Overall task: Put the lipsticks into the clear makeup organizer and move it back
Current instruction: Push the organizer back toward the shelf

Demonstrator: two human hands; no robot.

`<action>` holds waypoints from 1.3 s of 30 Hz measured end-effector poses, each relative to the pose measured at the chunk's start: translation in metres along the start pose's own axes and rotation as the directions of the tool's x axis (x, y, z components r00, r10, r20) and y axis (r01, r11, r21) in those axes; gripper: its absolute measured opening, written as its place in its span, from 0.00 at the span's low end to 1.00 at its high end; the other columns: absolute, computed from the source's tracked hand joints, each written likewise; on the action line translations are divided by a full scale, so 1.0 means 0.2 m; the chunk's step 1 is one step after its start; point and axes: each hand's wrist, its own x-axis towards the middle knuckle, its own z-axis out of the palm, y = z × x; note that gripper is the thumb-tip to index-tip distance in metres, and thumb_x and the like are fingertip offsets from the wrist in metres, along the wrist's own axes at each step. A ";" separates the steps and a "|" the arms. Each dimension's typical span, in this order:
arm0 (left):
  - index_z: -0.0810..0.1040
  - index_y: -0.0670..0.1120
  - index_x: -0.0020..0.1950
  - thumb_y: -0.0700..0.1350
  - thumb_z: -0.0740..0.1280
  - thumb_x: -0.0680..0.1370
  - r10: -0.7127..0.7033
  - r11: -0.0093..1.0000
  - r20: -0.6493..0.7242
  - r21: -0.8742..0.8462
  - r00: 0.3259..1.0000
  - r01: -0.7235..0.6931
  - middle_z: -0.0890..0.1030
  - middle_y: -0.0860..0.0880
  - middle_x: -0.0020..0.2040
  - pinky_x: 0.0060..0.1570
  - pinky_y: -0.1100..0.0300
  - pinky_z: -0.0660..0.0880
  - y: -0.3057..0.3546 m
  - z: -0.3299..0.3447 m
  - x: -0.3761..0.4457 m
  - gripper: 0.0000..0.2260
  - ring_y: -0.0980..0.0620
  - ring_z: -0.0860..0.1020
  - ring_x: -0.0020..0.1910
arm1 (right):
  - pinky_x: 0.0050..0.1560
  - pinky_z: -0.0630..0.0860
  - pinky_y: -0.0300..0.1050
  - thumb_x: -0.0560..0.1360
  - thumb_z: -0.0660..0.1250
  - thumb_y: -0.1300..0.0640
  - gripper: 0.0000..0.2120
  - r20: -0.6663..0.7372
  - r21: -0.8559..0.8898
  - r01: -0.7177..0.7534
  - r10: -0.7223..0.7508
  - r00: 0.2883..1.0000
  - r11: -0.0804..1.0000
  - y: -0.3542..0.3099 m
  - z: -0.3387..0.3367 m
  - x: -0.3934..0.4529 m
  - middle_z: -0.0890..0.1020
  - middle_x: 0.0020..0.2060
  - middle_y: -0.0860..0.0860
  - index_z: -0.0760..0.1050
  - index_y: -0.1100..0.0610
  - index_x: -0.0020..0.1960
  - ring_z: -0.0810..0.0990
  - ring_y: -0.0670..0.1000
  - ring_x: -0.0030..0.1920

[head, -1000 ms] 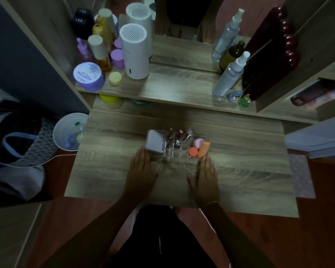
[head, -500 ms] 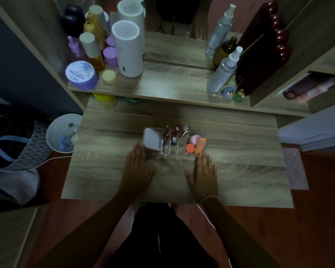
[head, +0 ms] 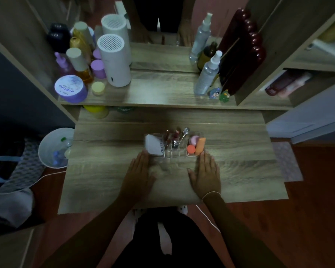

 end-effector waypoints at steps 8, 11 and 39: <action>0.51 0.37 0.75 0.58 0.55 0.76 0.005 1.000 -0.014 0.006 1.000 -0.005 0.59 0.36 0.75 0.73 0.46 0.53 0.20 0.10 0.11 0.35 0.40 0.58 0.75 | 0.76 0.50 0.58 0.78 0.51 0.39 0.36 0.014 -0.044 0.004 -0.003 1.000 0.999 0.25 -0.06 0.06 0.51 0.77 0.57 0.44 0.59 0.76 0.48 0.58 0.77; 0.49 0.38 0.75 0.56 0.57 0.75 0.005 1.000 -0.032 -0.008 0.999 -0.006 0.59 0.37 0.76 0.73 0.45 0.54 0.29 0.16 0.16 0.36 0.40 0.58 0.75 | 0.76 0.51 0.58 0.79 0.51 0.39 0.35 0.019 -0.037 0.014 -0.013 1.000 0.999 0.37 -0.09 0.09 0.52 0.77 0.58 0.44 0.59 0.76 0.49 0.58 0.77; 0.50 0.43 0.76 0.52 0.63 0.77 -0.056 0.998 -0.135 -0.046 0.989 0.050 0.61 0.41 0.76 0.74 0.45 0.59 0.91 0.43 0.59 0.34 0.45 0.58 0.75 | 0.76 0.48 0.60 0.79 0.50 0.42 0.33 0.047 0.072 0.032 -0.035 0.998 0.997 1.05 -0.22 0.41 0.48 0.78 0.55 0.39 0.55 0.76 0.47 0.57 0.77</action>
